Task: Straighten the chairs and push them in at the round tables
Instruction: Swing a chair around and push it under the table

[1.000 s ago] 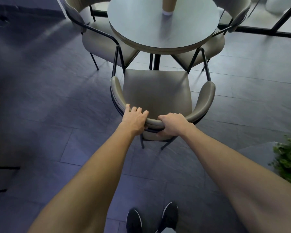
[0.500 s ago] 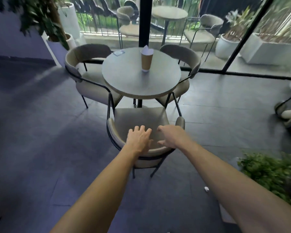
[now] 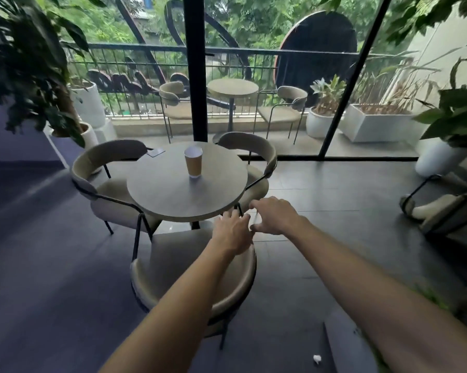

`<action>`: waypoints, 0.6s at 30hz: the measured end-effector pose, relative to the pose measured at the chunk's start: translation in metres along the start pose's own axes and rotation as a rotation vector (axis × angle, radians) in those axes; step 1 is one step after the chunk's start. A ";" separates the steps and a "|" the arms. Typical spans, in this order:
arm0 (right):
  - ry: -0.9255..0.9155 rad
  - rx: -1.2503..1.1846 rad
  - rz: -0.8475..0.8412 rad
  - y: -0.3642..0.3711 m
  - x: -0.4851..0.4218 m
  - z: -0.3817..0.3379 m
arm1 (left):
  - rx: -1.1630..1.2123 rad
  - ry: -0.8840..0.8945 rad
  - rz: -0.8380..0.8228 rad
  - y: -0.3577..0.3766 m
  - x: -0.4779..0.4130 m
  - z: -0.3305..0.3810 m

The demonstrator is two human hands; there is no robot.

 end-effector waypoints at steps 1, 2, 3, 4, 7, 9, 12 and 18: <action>-0.008 -0.002 0.005 -0.003 -0.009 0.015 | -0.009 -0.011 0.009 -0.004 -0.016 0.006; -0.018 -0.002 0.006 -0.005 -0.017 0.030 | -0.010 -0.026 0.004 -0.006 -0.031 0.011; -0.033 0.008 0.000 -0.006 -0.027 0.045 | -0.008 -0.043 -0.005 -0.008 -0.046 0.015; -0.048 0.024 -0.008 -0.006 -0.036 0.058 | -0.012 -0.054 -0.012 -0.011 -0.060 0.020; -0.080 0.059 -0.031 -0.008 -0.067 0.097 | -0.018 -0.092 -0.010 -0.016 -0.102 0.034; -0.100 0.056 -0.010 -0.012 -0.088 0.121 | -0.019 -0.124 -0.004 -0.017 -0.130 0.042; -0.137 0.051 -0.021 -0.010 -0.117 0.151 | -0.034 -0.154 -0.044 -0.004 -0.164 0.054; -0.191 0.037 -0.044 0.011 -0.194 0.208 | -0.062 -0.182 -0.087 0.029 -0.240 0.064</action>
Point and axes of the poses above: each hand's wrist, its own x-axis away from the middle knuckle, its own y-axis out of the palm, z = x × y, the point moved 1 cm from there along -x, towards the middle knuckle
